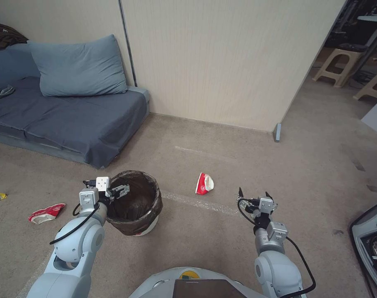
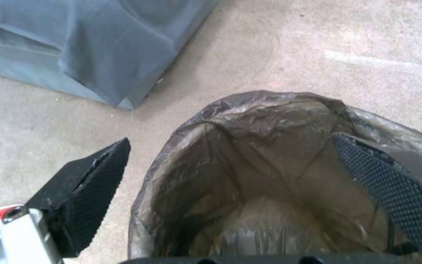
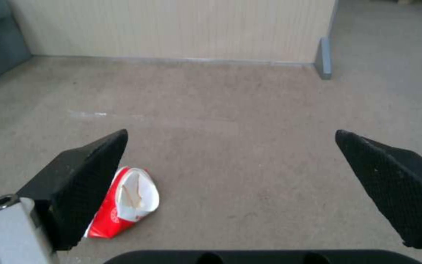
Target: Pick up the trash bin, then pick up the garbage from the floor and place it into the trash bin.
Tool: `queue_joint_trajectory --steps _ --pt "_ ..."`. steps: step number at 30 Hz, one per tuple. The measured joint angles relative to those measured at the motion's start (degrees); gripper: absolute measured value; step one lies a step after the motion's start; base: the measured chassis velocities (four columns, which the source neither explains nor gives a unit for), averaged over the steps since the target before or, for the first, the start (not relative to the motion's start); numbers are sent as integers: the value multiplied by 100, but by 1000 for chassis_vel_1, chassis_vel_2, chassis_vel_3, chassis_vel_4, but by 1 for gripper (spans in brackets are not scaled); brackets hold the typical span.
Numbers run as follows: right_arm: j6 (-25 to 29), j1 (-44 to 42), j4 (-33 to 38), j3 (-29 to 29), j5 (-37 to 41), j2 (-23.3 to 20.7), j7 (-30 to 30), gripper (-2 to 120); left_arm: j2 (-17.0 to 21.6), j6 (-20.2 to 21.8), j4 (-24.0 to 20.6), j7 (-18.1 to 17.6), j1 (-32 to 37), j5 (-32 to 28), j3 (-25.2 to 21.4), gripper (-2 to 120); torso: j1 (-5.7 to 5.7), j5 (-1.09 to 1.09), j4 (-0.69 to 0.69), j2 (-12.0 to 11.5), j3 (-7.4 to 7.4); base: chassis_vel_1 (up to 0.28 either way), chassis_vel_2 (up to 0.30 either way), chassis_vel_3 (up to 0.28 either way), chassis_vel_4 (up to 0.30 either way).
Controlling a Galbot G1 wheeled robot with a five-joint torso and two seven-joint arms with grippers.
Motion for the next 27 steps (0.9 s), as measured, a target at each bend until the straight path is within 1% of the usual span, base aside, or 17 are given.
queue_joint_trajectory --steps 2,5,9,16,18,22,27 --pt "4 0 -5 1 -5 -3 1 100 66 0 101 -78 -57 -165 -5 100 0 0 -1 0 0 0 0 0 0" --pt "12 -1 -6 17 -5 -6 3 100 138 0 244 -180 -84 -228 -67 100 0 0 0 0 0 0 0 0 0" --pt "40 -3 -24 25 -4 -7 4 100 220 0 351 -195 -23 -252 -168 100 0 0 0 0 0 0 0 0 0" --pt "68 15 -62 -23 -30 26 6 100 109 0 482 -207 -2 -132 -196 100 0 0 0 0 0 0 0 0 0" --pt "70 16 -65 -18 -30 17 6 100 82 0 427 -201 14 -6 -195 100 0 0 0 0 0 0 0 0 0" --pt "76 16 -79 -10 -30 4 7 100 95 0 367 -181 15 50 -217 100 0 2 -1 0 0 0 0 0 0" --pt "83 21 -87 -16 -30 17 9 100 118 0 564 -149 -41 59 -291 100 0 1 0 0 0 0 0 0 0"
